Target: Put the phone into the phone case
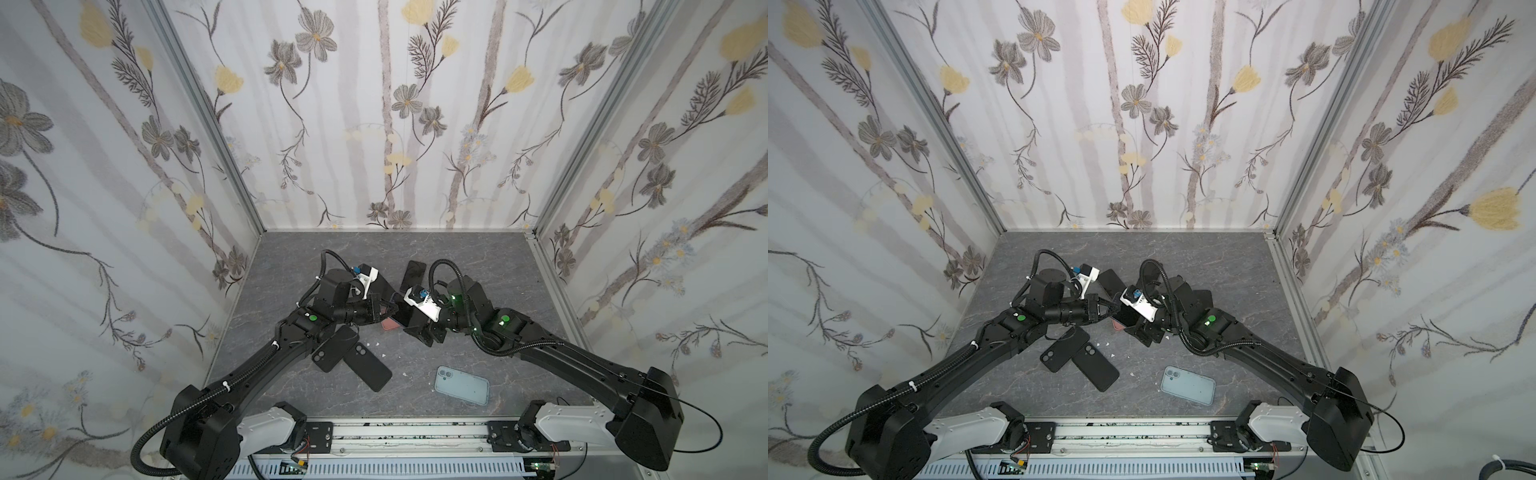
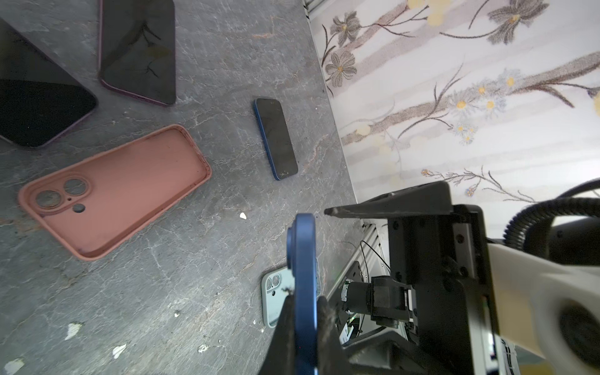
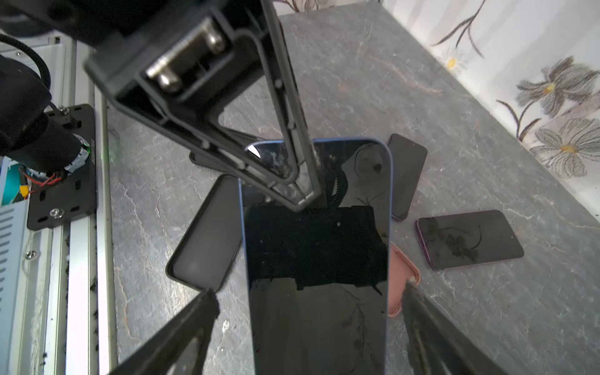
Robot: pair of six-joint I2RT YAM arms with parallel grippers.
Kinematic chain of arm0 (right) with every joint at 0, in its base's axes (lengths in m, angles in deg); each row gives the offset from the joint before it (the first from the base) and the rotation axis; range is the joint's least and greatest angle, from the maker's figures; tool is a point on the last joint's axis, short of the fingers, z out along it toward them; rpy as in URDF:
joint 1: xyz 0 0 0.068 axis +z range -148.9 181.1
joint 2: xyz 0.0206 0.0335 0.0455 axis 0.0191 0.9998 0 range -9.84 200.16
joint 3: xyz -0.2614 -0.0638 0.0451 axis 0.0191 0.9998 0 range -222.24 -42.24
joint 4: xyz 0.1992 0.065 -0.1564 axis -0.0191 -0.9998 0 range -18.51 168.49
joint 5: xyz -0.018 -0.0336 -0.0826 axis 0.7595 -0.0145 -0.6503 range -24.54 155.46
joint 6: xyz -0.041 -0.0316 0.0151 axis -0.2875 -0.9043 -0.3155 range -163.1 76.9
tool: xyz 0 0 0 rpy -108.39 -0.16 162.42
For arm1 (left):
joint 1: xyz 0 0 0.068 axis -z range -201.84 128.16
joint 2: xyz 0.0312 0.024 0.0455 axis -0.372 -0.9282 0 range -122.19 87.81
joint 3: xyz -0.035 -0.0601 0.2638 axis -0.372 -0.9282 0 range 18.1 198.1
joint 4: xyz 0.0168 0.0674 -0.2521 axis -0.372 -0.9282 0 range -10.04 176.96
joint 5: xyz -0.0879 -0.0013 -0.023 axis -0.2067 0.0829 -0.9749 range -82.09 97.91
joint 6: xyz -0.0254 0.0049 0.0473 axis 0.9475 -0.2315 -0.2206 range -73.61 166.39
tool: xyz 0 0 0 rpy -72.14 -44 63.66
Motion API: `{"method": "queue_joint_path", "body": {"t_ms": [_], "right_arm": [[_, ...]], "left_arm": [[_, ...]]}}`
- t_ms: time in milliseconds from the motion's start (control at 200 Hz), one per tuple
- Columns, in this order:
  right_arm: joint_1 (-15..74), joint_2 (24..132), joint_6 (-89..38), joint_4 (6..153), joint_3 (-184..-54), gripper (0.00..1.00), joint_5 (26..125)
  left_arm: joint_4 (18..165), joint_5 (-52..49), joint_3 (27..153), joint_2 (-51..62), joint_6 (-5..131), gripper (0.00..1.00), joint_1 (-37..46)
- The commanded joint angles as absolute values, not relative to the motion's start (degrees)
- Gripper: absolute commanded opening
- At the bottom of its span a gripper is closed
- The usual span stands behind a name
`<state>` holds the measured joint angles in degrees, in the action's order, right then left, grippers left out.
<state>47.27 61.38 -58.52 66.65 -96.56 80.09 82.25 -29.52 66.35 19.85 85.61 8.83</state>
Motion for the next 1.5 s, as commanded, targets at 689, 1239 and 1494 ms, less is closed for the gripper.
{"method": "queue_joint_path", "body": {"t_ms": [689, 1239, 1494], "right_arm": [[47.5, 62.2, -32.5, 70.0, -114.4, 1.0, 67.1], [47.5, 71.9, -6.9, 61.2, -126.2, 0.82, 72.9], [47.3, 64.3, -5.9, 63.9, -118.1, 0.83, 68.2]], "left_arm": [[77.7, -15.1, 67.4, 27.9, 81.9, 0.0, 6.1], [78.1, -10.4, 62.5, 36.9, 87.0, 0.0, 6.0], [82.1, -9.6, 60.6, 39.4, 87.1, 0.0, 6.1]]}}
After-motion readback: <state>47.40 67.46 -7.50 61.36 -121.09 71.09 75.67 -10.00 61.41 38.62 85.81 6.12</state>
